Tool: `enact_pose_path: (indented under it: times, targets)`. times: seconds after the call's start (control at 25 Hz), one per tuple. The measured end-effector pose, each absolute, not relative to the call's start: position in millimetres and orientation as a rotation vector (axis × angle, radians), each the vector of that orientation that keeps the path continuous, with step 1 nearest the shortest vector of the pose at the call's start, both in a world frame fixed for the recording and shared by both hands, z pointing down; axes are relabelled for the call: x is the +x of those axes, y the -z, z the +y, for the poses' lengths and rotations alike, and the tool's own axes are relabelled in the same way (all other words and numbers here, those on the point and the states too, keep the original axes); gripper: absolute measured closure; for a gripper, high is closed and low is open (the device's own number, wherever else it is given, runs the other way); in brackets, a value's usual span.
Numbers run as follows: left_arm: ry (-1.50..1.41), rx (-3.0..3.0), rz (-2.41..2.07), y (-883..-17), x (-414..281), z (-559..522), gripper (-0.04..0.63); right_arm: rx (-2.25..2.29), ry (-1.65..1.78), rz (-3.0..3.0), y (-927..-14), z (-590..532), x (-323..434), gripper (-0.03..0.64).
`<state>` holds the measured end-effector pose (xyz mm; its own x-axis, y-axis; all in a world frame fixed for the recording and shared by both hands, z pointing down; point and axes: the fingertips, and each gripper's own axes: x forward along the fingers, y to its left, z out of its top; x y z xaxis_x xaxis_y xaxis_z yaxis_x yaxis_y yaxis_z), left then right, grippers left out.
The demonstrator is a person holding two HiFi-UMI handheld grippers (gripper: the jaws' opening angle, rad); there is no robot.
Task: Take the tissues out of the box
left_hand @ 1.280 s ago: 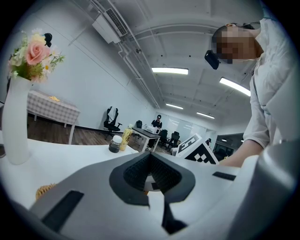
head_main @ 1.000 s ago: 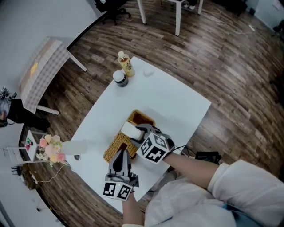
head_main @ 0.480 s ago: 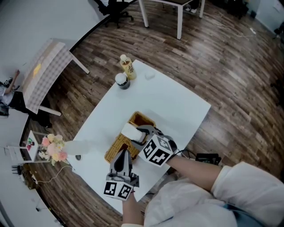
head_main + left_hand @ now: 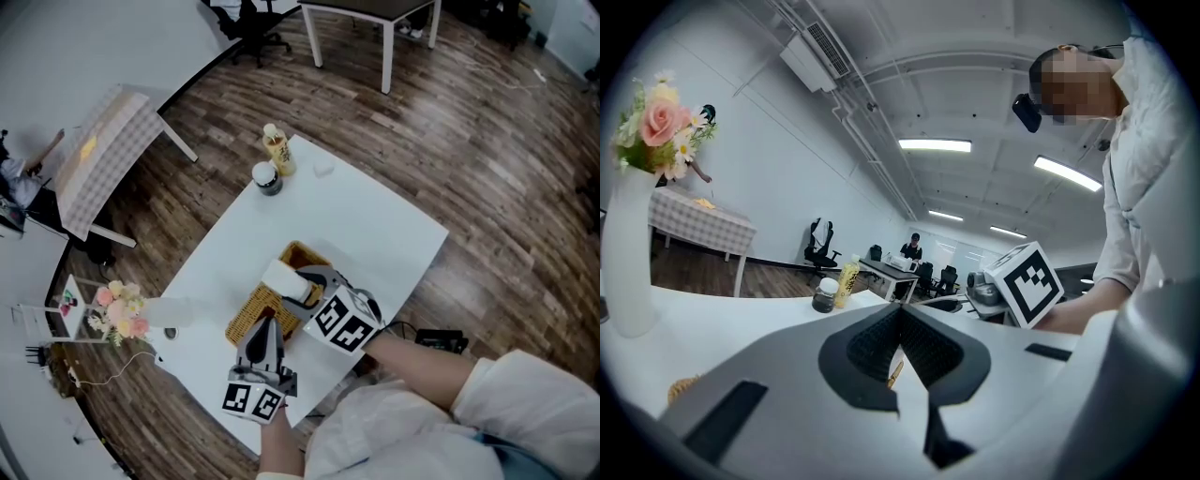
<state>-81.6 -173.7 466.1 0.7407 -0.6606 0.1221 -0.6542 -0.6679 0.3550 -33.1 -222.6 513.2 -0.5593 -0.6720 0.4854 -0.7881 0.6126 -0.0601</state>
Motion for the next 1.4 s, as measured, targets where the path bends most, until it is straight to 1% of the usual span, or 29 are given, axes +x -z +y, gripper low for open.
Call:
enact_pose_path:
  times: [0.96, 1.4]
  targets:
    - [0.048, 2.583, -1.013, -449.4, -77.0, -167.1, 0.594, 1.231, -0.459, -2.732, -451.2, -209.4, -19.0, 0.371]
    - [0.084, 2.591, -1.029, -439.6, -77.4, -169.0, 0.594, 1.2, -0.404, -2.849, -421.6, -203.2, -21.5, 0.371]
